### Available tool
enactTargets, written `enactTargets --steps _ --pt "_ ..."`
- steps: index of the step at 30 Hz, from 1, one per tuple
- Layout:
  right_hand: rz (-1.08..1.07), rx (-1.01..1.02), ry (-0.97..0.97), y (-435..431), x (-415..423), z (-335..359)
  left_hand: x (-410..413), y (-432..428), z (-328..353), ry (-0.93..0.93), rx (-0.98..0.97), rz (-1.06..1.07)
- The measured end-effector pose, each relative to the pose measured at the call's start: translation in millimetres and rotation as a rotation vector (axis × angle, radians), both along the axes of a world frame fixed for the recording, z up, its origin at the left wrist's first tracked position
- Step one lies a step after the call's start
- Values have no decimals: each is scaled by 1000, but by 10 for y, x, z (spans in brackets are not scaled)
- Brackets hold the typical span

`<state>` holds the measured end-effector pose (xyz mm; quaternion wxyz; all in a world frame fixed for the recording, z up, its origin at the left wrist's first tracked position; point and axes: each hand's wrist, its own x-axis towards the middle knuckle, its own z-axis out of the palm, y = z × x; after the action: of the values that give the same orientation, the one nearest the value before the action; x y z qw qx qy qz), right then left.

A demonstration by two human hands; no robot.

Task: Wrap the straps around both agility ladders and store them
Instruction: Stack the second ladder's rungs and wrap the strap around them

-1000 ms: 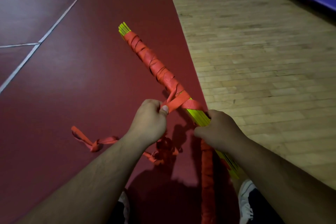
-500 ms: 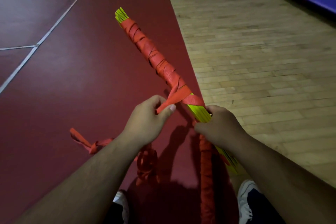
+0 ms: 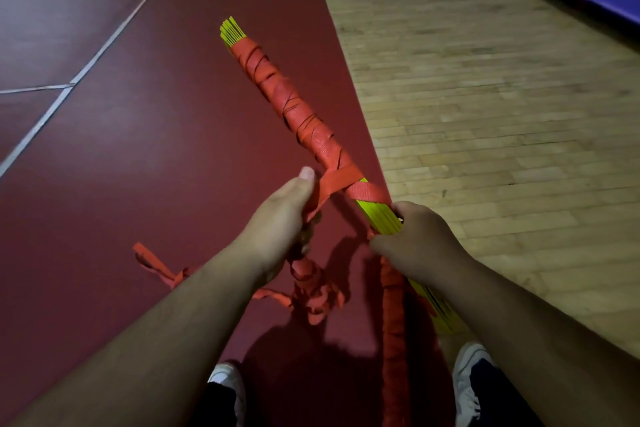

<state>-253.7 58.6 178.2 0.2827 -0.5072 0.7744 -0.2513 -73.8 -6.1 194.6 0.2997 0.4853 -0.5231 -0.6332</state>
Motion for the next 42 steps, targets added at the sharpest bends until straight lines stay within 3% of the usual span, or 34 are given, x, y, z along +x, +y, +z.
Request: enactTargets --steps 2,8,15,19,21,24,31,38,42 --pt "5 1 4 2 6 0 0 9 19 29 45 -25" --pt "19 7 41 7 12 14 102 -43 -74 -33 -84 -82" --pt "57 22 5 12 52 41 50 -9 -26 -57 33 -3" --pt "57 0 8 18 66 51 55 -20 -8 -255 -197 -50" --pt "57 -13 54 30 71 45 31 -9 -23 -361 -188 -63" --pt "82 -5 119 51 80 34 23 -16 -71 -376 -117 -7" --pt "101 63 151 76 92 20 5 -29 -108 -551 -280 44" --pt "80 93 148 65 83 43 47 -20 -130 -308 -67 16" --pt "40 72 80 27 73 85 11 -1 -28 -49 45 167"
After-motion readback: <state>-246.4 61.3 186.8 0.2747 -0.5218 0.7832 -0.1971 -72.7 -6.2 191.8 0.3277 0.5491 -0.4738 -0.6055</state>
